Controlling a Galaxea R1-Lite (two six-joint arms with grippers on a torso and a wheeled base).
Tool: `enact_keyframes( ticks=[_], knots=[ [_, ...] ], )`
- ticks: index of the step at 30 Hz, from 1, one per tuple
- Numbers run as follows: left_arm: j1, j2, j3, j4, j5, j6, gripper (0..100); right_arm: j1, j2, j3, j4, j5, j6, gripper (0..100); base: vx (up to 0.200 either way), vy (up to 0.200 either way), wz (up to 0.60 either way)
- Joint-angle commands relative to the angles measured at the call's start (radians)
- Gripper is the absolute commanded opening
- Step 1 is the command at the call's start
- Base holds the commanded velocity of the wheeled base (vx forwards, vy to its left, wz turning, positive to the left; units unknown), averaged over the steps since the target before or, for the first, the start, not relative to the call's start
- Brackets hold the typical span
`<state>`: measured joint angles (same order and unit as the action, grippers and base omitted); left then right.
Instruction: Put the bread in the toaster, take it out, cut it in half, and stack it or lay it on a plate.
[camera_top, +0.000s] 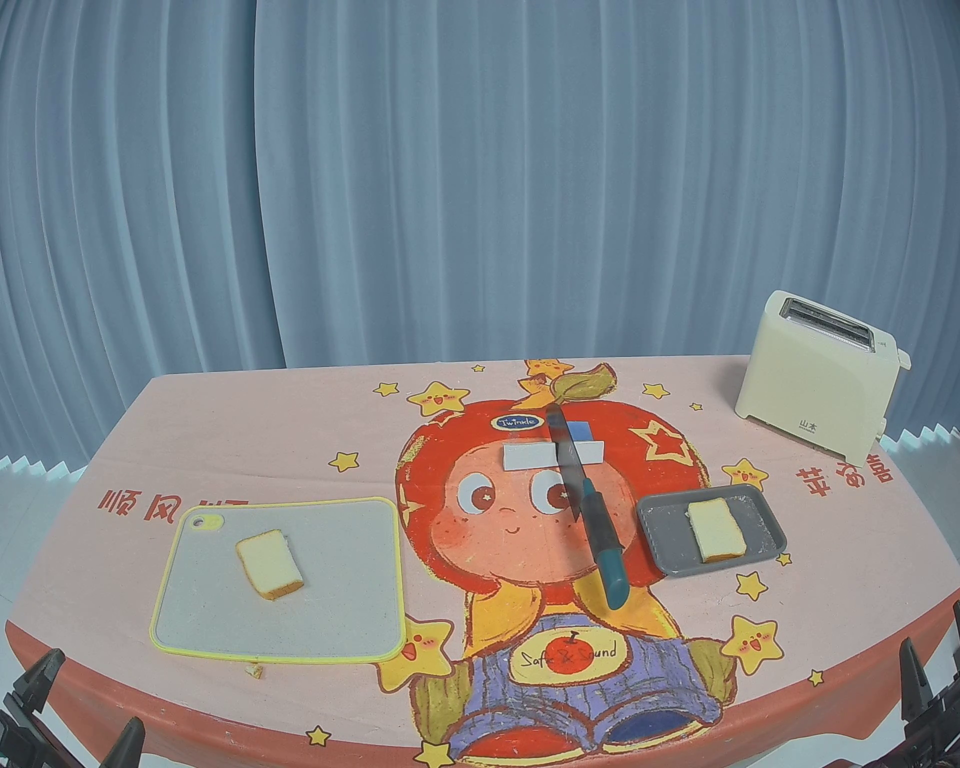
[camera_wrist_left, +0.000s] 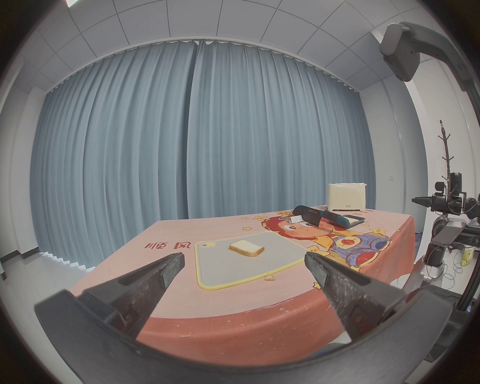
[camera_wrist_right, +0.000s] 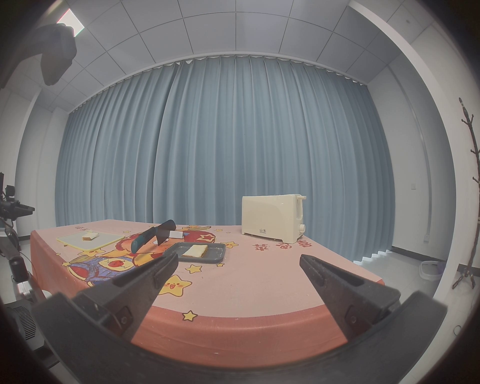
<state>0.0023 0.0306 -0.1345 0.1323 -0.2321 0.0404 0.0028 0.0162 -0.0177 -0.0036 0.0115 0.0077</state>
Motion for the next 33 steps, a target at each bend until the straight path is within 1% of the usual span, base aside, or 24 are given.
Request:
enact_keyframes(
  ticks=[1, 8, 12, 21, 24, 30, 33],
  knots=[
    [-0.001, 0.061, -0.034, -0.002, -0.007, -0.001, 100, 0.0, -0.016, 0.018, -0.001, 0.001, 0.0, 100, 0.0, 0.0, 0.0],
    [-0.001, 0.235, -0.1, -0.003, -0.015, -0.004, 100, 0.0, -0.016, 0.018, -0.001, 0.001, 0.0, 100, 0.0, 0.0, 0.0],
    [-0.001, 0.302, -0.116, -0.005, -0.021, -0.03, 100, 0.0, -0.016, 0.018, 0.001, 0.001, 0.0, 100, 0.0, 0.0, 0.0],
    [0.001, 0.43, -0.159, -0.005, -0.019, -0.031, 100, 0.0, -0.016, 0.018, -0.001, 0.001, 0.0, 100, 0.0, 0.0, 0.0],
    [0.002, 0.468, -0.175, -0.005, -0.016, -0.045, 100, 0.0, -0.016, 0.018, 0.001, 0.001, 0.0, 100, 0.0, 0.0, 0.0],
    [0.002, 0.525, -0.203, 0.0, -0.009, -0.045, 100, 0.0, -0.016, 0.018, 0.001, 0.001, 0.0, 100, 0.0, 0.0, 0.0],
    [0.005, 0.589, -0.224, 0.004, -0.004, -0.047, 100, 0.0, -0.016, 0.018, -0.001, 0.001, 0.0, 100, 0.0, 0.0, 0.0]
  ],
)
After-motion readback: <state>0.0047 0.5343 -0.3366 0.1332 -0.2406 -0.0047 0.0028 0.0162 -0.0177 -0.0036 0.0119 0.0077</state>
